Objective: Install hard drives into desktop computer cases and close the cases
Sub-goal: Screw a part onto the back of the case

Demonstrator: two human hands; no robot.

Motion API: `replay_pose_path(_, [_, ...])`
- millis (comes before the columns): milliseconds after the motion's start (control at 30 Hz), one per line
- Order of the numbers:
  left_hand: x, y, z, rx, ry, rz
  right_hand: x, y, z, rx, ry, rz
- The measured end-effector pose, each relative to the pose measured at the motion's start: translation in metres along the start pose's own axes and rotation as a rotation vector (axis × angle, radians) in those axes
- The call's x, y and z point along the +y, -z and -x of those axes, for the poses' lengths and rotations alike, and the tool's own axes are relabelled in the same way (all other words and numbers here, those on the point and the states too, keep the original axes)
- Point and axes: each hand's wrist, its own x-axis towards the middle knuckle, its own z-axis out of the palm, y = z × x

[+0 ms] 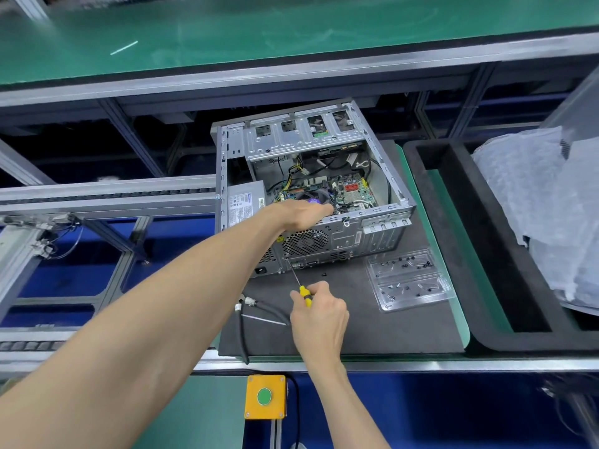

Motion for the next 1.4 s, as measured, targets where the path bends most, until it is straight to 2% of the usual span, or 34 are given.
replay_pose_path(67, [0.0, -0.001, 0.0, 0.012, 0.003, 0.004, 0.0, -0.002, -0.004, -0.057, -0.171, -0.218])
replay_pose_path(100, [0.0, -0.001, 0.0, 0.02, 0.008, 0.005, 0.001, -0.003, -0.006, -0.087, -0.312, -0.444])
replay_pose_path(200, [0.0, -0.001, 0.001, 0.021, 0.006, 0.002, 0.003, 0.0, -0.007, -0.308, -0.763, -1.191])
replay_pose_path(233, [0.0, -0.001, 0.001, 0.017, 0.006, 0.005, 0.004, 0.002, -0.006, -0.344, -0.826, -1.341])
replay_pose_path(267, [0.0, -0.001, 0.001, 0.016, 0.005, 0.012, 0.006, 0.003, -0.007, -0.362, -0.846, -1.391])
replay_pose_path(300, [0.0, -0.001, 0.0, 0.016, 0.004, 0.015, 0.005, 0.004, -0.008, -0.361, -0.802, -1.339])
replay_pose_path(333, [0.0, 0.0, 0.0, 0.015, 0.003, 0.011, 0.003, 0.004, -0.009, -0.323, -0.689, -1.154])
replay_pose_path(433, [0.0, -0.001, 0.0, 0.005, -0.004, -0.008, 0.006, 0.003, -0.005, -0.179, -0.029, -0.059])
replay_pose_path(467, [0.0, -0.001, -0.001, 0.003, -0.007, -0.014, 0.007, 0.002, -0.004, -0.143, 0.132, 0.197])
replay_pose_path(500, [0.0, 0.0, -0.001, 0.003, -0.01, -0.018, 0.006, 0.001, -0.004, -0.112, 0.199, 0.279])
replay_pose_path(533, [0.001, 0.0, -0.001, 0.003, -0.009, -0.021, 0.005, 0.002, -0.004, -0.117, 0.187, 0.25])
replay_pose_path(567, [0.001, 0.0, -0.001, 0.005, -0.005, -0.024, 0.004, 0.003, -0.005, -0.139, 0.094, 0.086])
replay_pose_path(600, [0.001, 0.0, -0.001, 0.006, -0.001, -0.025, 0.003, 0.002, -0.009, -0.165, -0.098, -0.206])
replay_pose_path(667, [0.001, 0.0, -0.001, 0.001, 0.0, -0.027, 0.001, 0.004, -0.014, -0.292, -0.6, -0.872])
replay_pose_path(700, [0.001, 0.0, -0.001, 0.0, -0.003, -0.028, 0.0, 0.007, -0.014, -0.355, -0.753, -1.103])
replay_pose_path(733, [0.001, 0.0, -0.002, 0.004, -0.005, -0.027, 0.002, 0.008, -0.016, -0.376, -0.822, -1.216])
replay_pose_path(767, [0.001, 0.001, -0.002, 0.01, -0.006, -0.026, 0.003, 0.007, -0.016, -0.37, -0.802, -1.204])
replay_pose_path(800, [0.001, 0.001, -0.001, 0.015, -0.004, -0.024, 0.004, 0.007, -0.014, -0.334, -0.702, -1.079])
replay_pose_path(833, [0.001, 0.001, 0.0, 0.016, 0.0, -0.022, 0.004, 0.006, -0.013, -0.268, -0.524, -0.82])
replay_pose_path(900, [0.0, -0.001, 0.0, 0.011, 0.011, -0.01, 0.006, 0.002, -0.006, -0.117, -0.054, -0.142])
replay_pose_path(933, [-0.001, 0.0, 0.0, 0.009, 0.017, -0.002, 0.006, -0.001, -0.003, -0.051, 0.127, 0.108])
replay_pose_path(967, [-0.001, 0.0, 0.0, 0.005, 0.016, -0.002, 0.007, -0.004, -0.002, -0.011, 0.202, 0.2])
replay_pose_path(1000, [-0.001, 0.0, 0.0, 0.004, 0.011, -0.008, 0.006, -0.005, -0.002, -0.024, 0.178, 0.159])
replay_pose_path(1033, [-0.001, 0.0, 0.0, 0.007, 0.003, -0.015, 0.004, -0.004, -0.005, -0.077, 0.058, -0.004])
replay_pose_path(1133, [0.0, 0.001, 0.001, 0.014, -0.001, -0.018, 0.0, 0.001, -0.013, -0.306, -0.63, -0.924])
replay_pose_path(1167, [0.001, 0.002, 0.002, 0.014, -0.002, -0.02, -0.001, 0.003, -0.013, -0.387, -0.793, -1.172])
replay_pose_path(1200, [0.001, 0.002, 0.004, 0.016, -0.003, -0.015, 0.0, 0.003, -0.013, -0.434, -0.871, -1.308])
replay_pose_path(1267, [0.002, 0.0, 0.006, 0.029, 0.004, 0.007, 0.0, 0.0, -0.012, -0.447, -0.815, -1.276])
replay_pose_path(1400, [0.002, -0.004, 0.014, 0.134, -0.063, 0.052, 0.002, 0.004, -0.014, -0.364, -0.581, -0.935])
